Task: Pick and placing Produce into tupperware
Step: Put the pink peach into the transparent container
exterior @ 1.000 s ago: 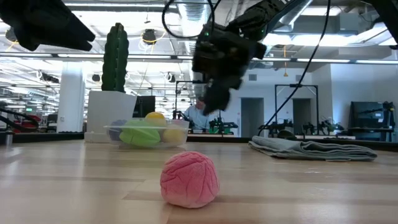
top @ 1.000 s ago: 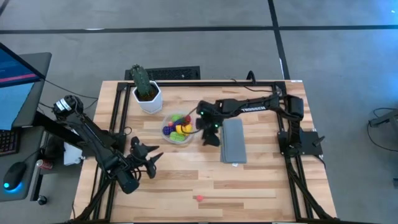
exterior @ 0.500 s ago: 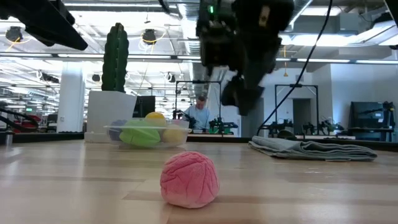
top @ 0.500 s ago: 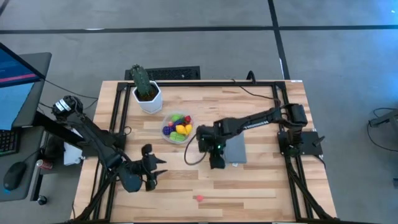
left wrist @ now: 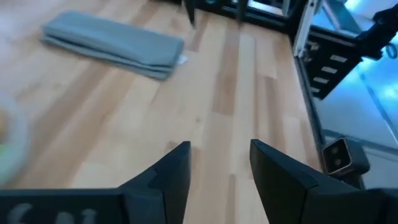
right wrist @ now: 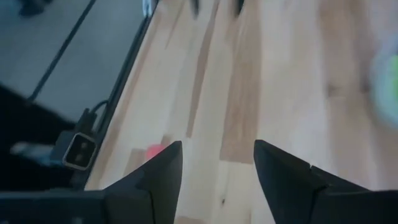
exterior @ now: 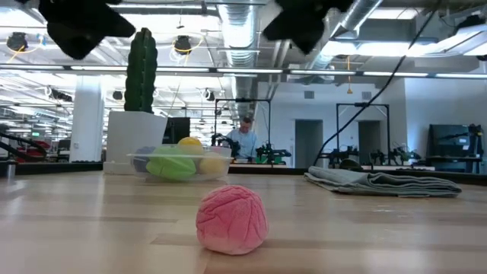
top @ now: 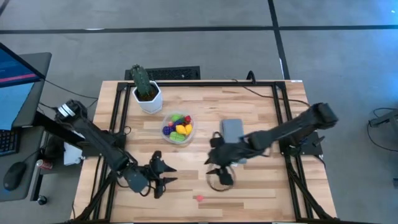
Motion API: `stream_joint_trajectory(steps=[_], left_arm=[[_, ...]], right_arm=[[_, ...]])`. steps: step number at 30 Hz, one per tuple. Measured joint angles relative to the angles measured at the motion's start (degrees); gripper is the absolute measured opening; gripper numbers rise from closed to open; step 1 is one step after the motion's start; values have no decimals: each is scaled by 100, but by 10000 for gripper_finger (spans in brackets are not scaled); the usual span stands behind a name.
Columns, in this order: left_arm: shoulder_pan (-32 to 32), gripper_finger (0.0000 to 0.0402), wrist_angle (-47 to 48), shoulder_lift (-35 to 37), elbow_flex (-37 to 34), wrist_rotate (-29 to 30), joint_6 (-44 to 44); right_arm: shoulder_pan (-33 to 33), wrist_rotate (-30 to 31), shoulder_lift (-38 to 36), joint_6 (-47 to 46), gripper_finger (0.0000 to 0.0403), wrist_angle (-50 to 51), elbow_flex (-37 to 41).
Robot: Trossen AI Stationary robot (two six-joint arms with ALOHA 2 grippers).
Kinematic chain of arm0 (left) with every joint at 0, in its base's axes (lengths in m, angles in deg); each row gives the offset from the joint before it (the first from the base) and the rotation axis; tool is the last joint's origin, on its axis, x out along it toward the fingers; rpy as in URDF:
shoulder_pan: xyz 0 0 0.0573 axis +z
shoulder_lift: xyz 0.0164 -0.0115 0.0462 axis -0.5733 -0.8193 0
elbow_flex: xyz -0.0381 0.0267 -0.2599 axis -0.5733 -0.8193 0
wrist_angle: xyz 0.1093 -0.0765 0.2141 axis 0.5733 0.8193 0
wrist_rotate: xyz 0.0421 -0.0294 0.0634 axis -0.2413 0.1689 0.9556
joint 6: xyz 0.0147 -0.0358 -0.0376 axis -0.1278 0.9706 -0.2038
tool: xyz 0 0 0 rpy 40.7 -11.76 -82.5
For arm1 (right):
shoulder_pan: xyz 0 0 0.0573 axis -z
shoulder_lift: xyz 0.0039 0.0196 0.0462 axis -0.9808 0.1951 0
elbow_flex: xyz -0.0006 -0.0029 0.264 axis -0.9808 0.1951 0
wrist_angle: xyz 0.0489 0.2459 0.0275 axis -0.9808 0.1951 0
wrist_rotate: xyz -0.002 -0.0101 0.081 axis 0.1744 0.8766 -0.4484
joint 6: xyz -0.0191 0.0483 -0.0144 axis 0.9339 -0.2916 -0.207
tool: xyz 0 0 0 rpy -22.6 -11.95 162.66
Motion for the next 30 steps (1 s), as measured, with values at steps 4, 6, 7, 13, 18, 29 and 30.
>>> stream_joint_trajectory(steps=[4, 6, 7, 13, 18, 29, 30], left_arm=[[-2, 155, -858, -650, 82, -13, 30], [30, 155, -1194, -1038, 205, -76, -141], [44, 155, -1327, -1272, 316, -157, -249], [358, 155, -1398, -2546, 1187, -1154, -700], [488, 155, -1377, -3243, 1827, -1536, -1167], [726, 155, -1003, -3765, 2213, -2326, -1434], [738, 155, -927, -3776, 2209, -2372, -1439]], right_arm=[[-359, 952, -894, -192, 202, -706, 880], [-470, 1301, -1394, -371, 190, -844, 1287], [-525, 1468, -1599, -461, 184, -1045, 1465], [-830, 2159, -2876, -729, 157, -1421, 2360], [-1037, 2777, -3706, -721, 145, -1565, 2697], [-1058, 2882, -4681, -663, 147, -1216, 2843], [-1058, 2883, -4718, -642, 149, -1148, 2847]])
